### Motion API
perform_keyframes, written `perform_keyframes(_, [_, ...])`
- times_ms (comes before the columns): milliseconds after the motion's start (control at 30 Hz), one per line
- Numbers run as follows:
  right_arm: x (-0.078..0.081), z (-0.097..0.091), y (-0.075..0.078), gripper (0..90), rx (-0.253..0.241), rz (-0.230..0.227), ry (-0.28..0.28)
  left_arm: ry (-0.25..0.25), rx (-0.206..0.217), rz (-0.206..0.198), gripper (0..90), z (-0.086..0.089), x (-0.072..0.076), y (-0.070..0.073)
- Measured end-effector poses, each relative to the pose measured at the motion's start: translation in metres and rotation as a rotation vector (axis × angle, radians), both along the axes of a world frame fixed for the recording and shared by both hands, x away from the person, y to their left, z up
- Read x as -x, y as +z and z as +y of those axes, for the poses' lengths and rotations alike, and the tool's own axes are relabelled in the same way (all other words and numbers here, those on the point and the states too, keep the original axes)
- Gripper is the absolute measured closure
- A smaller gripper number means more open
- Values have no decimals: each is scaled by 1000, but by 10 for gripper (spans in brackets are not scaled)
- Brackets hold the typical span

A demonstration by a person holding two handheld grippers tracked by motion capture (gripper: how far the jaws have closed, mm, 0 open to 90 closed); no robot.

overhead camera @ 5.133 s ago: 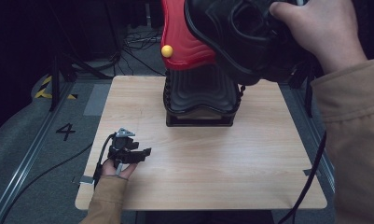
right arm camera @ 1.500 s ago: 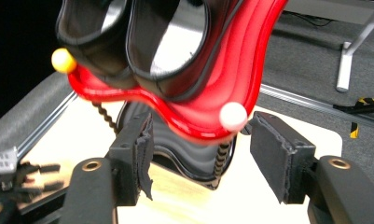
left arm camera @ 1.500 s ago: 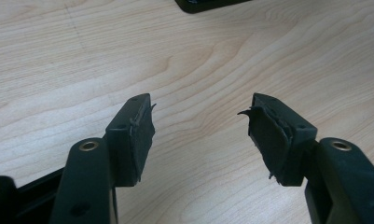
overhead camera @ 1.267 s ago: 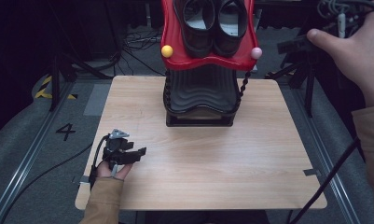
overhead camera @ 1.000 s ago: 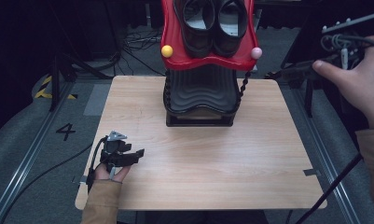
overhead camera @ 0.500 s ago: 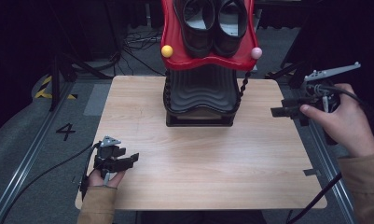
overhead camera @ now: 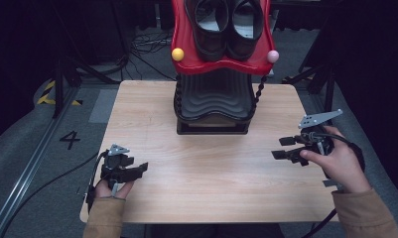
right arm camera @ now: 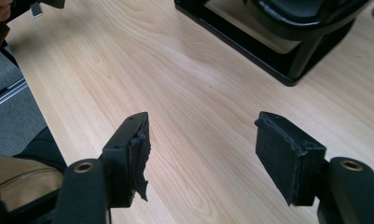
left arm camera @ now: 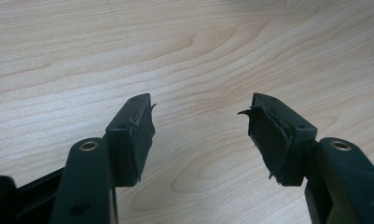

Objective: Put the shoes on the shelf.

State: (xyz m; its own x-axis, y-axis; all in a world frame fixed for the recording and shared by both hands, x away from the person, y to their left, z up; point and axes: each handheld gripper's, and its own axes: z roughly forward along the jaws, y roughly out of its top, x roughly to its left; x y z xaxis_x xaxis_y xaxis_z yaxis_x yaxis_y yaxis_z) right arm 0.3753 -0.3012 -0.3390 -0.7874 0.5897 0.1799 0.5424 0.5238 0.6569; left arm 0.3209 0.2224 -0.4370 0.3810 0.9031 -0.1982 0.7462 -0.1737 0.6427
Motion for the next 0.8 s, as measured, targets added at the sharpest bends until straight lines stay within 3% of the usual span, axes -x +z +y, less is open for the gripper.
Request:
perform_keyframes(133, [1, 4, -15, 361, 17, -14, 37, -1, -2, 0, 404, 0, 1, 0])
perform_keyframes(233, [2, 8, -30, 358, 21, 7, 49, 10, -1, -2, 405, 1, 1, -1])
perform_keyframes(333, [-2, 14, -44, 354, 91, 27, 68, 4, -5, -3, 405, 1, 0, -2])
perform_keyframes(800, [-4, 21, -75, 336, 153, 93, 91, -3, 0, -1, 405, -2, -1, -2])
